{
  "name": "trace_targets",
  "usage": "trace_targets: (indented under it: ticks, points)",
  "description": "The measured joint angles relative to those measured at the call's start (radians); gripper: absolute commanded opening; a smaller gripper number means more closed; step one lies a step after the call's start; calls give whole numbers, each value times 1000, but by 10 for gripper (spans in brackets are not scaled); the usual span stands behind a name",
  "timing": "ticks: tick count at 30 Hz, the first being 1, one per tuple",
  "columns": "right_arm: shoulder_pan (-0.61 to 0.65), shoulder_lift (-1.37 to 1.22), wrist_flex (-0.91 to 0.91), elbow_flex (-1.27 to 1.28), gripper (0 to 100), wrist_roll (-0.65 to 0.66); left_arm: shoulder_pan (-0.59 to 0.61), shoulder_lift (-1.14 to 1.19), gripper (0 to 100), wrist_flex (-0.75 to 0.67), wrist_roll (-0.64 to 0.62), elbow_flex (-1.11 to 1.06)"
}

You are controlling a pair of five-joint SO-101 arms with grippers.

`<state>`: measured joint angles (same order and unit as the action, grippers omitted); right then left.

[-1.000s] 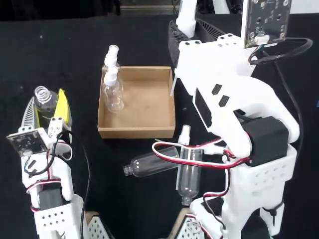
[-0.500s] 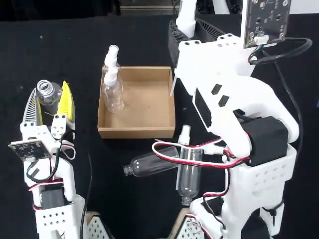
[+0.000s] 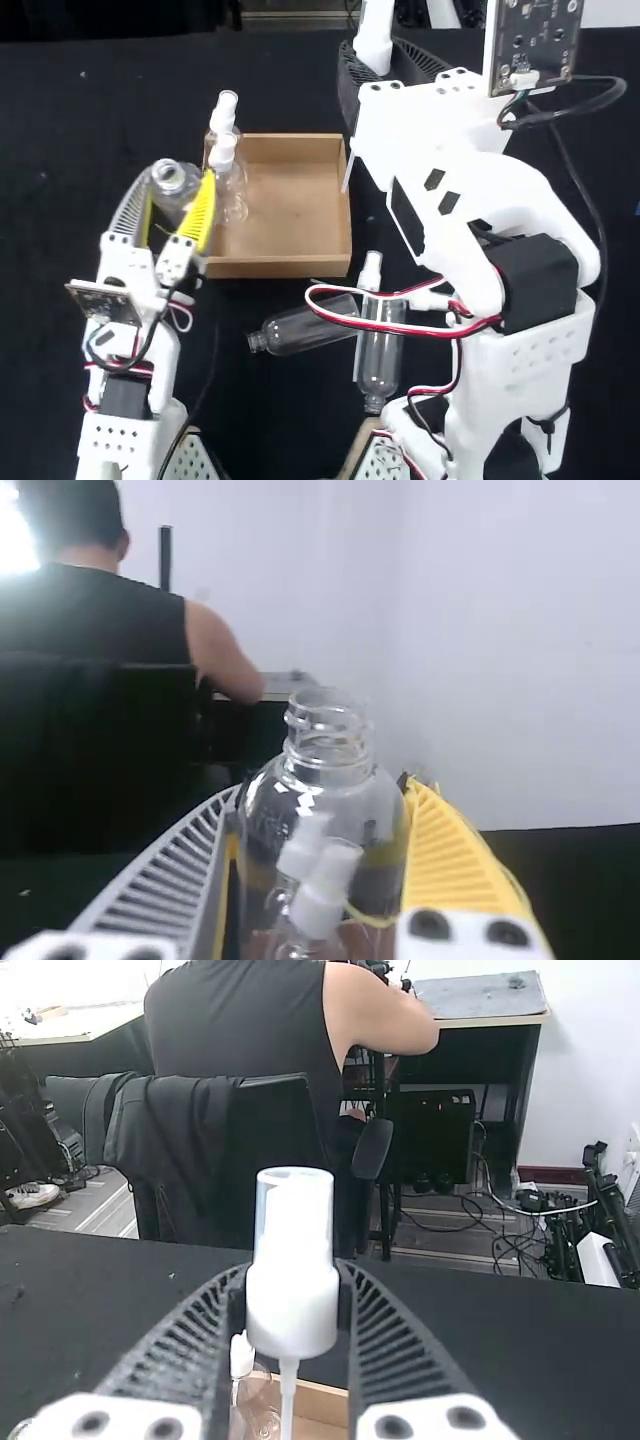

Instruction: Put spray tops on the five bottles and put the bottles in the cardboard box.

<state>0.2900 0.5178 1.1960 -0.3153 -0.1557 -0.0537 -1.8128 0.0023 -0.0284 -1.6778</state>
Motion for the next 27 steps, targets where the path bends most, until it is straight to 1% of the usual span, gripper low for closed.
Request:
trace_targets:
  ticks: [6,8,11,13,17,21,24,27]
  points:
    - [0,0,0,0,15,0,-80,0,62,8,0,0]
    - [0,0,0,0,15,0,-87,0,62,60,0,0]
    - [0,0,0,0,15,0,-98,0,62,178,0,0]
    - [0,0,0,0,15,0,-115,0,62,201,0,0]
    - [8,0,0,0,15,0,-140,0,62,209,0,0]
    - [80,0,0,0,15,0,-144,0,62,198,0,0]
    - [110,0,0,0,15,0,-186,0,62,167,0,0]
    - [118,0,0,0,15,0,-233,0,62,169,0,0]
